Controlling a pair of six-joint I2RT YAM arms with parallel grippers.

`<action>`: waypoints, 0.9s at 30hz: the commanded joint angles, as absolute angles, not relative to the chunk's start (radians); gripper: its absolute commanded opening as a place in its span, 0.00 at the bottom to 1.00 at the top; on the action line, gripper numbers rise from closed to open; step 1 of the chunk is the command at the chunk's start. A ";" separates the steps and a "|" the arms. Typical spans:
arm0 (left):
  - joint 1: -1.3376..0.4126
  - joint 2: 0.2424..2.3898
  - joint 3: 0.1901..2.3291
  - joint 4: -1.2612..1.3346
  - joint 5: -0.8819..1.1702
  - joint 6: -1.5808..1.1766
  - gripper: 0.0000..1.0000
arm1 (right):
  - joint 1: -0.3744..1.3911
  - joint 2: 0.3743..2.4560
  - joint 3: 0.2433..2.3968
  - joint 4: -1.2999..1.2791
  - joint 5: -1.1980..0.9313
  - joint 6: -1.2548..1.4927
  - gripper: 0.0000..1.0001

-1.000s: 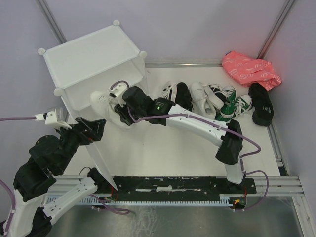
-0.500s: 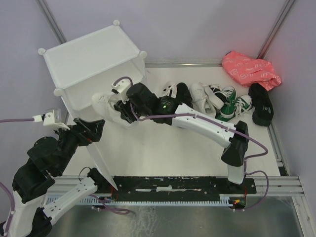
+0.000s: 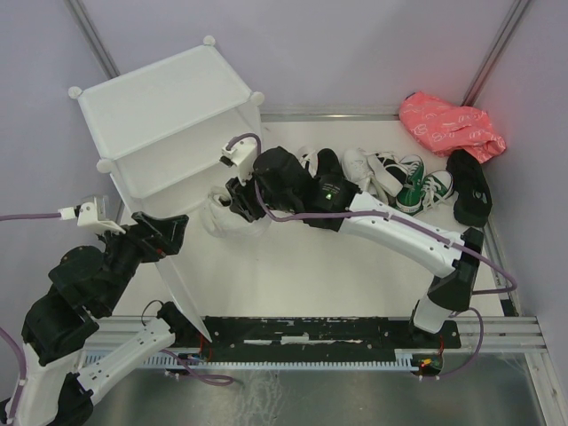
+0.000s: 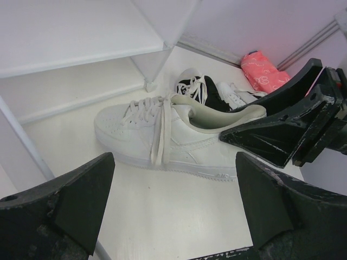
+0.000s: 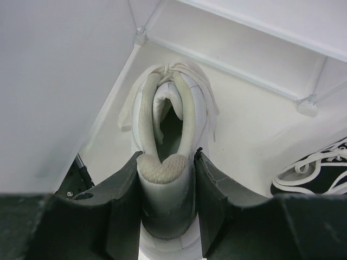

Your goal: Place and organize the shoes in the shoe cabinet

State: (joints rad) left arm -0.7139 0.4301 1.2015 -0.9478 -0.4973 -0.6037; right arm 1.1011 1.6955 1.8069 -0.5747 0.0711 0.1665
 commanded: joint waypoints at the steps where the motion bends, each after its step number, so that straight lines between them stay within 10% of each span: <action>1: -0.712 0.417 1.204 -0.952 -0.516 -0.629 0.99 | 1.100 1.623 1.826 -0.330 0.081 0.160 0.00; 19: -0.713 0.388 1.147 -0.912 -0.511 -0.599 0.99 | 1.099 1.644 1.227 -0.039 0.211 0.345 0.01; 27: -0.713 0.352 1.114 -0.903 -0.513 -0.595 0.99 | 1.110 1.641 1.009 -0.055 0.195 0.438 0.51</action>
State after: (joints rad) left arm -0.7139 0.3626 1.1316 -0.8646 -0.4965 -0.6033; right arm 1.1061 1.5620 1.1145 -0.0002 0.1604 0.3809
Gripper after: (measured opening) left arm 0.990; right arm 0.458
